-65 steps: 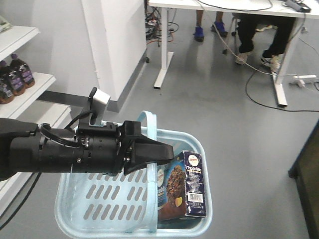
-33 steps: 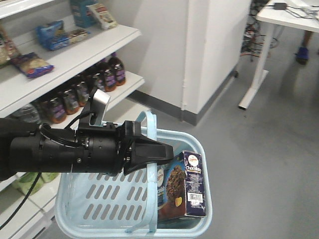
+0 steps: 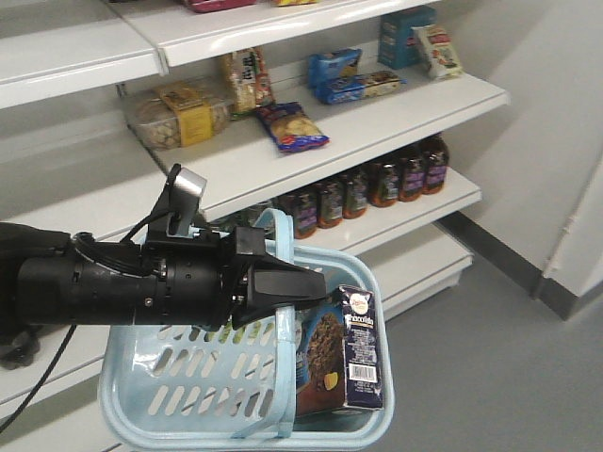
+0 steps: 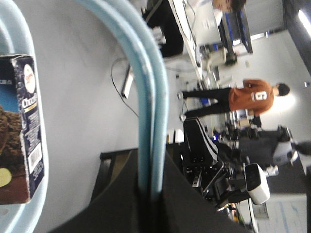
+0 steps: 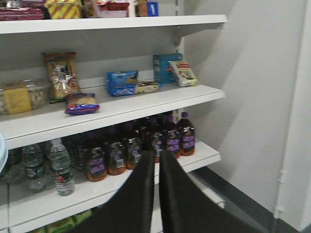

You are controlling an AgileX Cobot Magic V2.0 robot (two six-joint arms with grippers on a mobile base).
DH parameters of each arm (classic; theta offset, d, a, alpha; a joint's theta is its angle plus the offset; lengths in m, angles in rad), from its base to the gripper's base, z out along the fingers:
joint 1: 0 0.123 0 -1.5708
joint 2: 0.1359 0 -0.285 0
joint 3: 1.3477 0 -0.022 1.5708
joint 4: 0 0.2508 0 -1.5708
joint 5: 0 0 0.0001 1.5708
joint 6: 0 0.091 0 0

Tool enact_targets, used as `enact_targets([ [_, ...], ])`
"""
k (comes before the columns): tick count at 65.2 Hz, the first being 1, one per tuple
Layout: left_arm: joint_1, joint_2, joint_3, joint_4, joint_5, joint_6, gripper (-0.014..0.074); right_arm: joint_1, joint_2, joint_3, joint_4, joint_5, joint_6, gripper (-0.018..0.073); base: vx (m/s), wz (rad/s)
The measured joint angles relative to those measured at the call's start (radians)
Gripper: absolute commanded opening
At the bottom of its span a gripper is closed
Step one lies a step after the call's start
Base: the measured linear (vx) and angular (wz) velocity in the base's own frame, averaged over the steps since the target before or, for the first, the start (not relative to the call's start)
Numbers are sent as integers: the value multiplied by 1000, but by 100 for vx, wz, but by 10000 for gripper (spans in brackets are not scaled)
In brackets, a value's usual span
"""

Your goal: Left arm holds basket, right arm returns cookies

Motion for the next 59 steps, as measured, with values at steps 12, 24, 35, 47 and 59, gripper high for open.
enact_targets([
  [12,0,0,0,0,1,0,-3,0,0,0,0,0,0,-11,20,67],
  [24,0,0,0,0,0,0,-3,0,0,0,0,0,0,-11,19,71],
  [35,0,0,0,0,-1,0,-3,0,0,0,0,0,0,-11,18,54],
  [47,0,0,0,0,-1,0,-3,0,0,0,0,0,0,-11,16,31],
  [59,0,0,0,0,-1,0,-3,0,0,0,0,0,0,-11,16,18],
])
